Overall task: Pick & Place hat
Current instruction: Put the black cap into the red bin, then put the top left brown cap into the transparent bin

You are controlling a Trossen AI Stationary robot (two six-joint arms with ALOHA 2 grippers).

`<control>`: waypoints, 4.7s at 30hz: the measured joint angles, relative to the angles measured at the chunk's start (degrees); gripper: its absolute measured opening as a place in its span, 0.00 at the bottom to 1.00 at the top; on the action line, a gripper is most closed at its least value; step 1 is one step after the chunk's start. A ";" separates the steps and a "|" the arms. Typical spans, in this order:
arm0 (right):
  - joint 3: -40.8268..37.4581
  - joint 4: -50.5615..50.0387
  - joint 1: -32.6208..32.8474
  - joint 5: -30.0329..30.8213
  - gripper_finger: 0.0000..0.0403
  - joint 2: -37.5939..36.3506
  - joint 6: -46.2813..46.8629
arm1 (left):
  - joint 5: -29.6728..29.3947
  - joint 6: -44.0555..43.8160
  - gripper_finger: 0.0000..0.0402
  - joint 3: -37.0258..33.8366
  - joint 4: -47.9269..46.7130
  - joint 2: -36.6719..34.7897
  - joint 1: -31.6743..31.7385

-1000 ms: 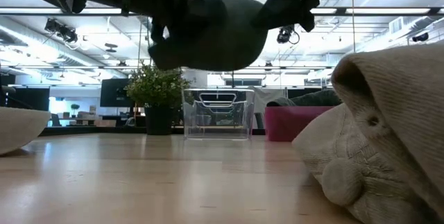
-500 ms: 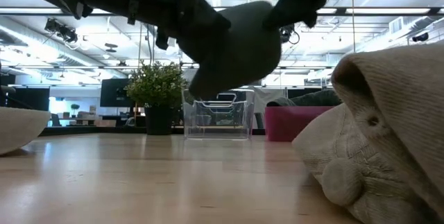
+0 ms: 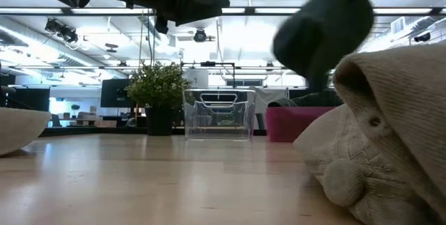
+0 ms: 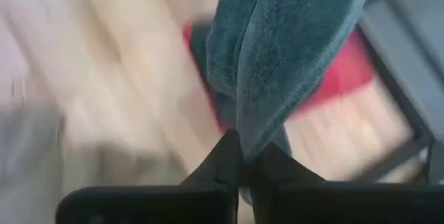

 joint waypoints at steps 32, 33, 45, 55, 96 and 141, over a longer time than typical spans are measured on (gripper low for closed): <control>-12.75 11.36 -30.61 -22.08 0.10 14.52 -48.15 | -0.12 -0.82 0.33 -0.07 -0.93 0.00 3.40; -12.75 12.77 -30.95 -21.86 0.11 15.17 -48.18 | -0.13 -0.82 0.33 -0.07 -1.18 0.00 3.42; -12.34 18.74 -33.16 -7.71 0.40 18.34 -48.61 | -0.13 -4.04 0.33 -0.09 -7.85 0.02 5.39; -7.55 20.60 -32.02 -2.95 0.54 18.27 -45.86 | -0.13 -5.26 0.33 -0.09 -8.03 0.02 5.30; -20.86 32.02 -21.14 -6.07 0.24 14.36 -18.99 | 0.09 -5.96 0.33 -0.09 -12.39 -0.01 3.29; -25.38 48.86 -8.58 -4.09 0.37 13.55 -11.34 | 49.39 -45.40 0.33 -0.04 -107.07 -34.71 -16.53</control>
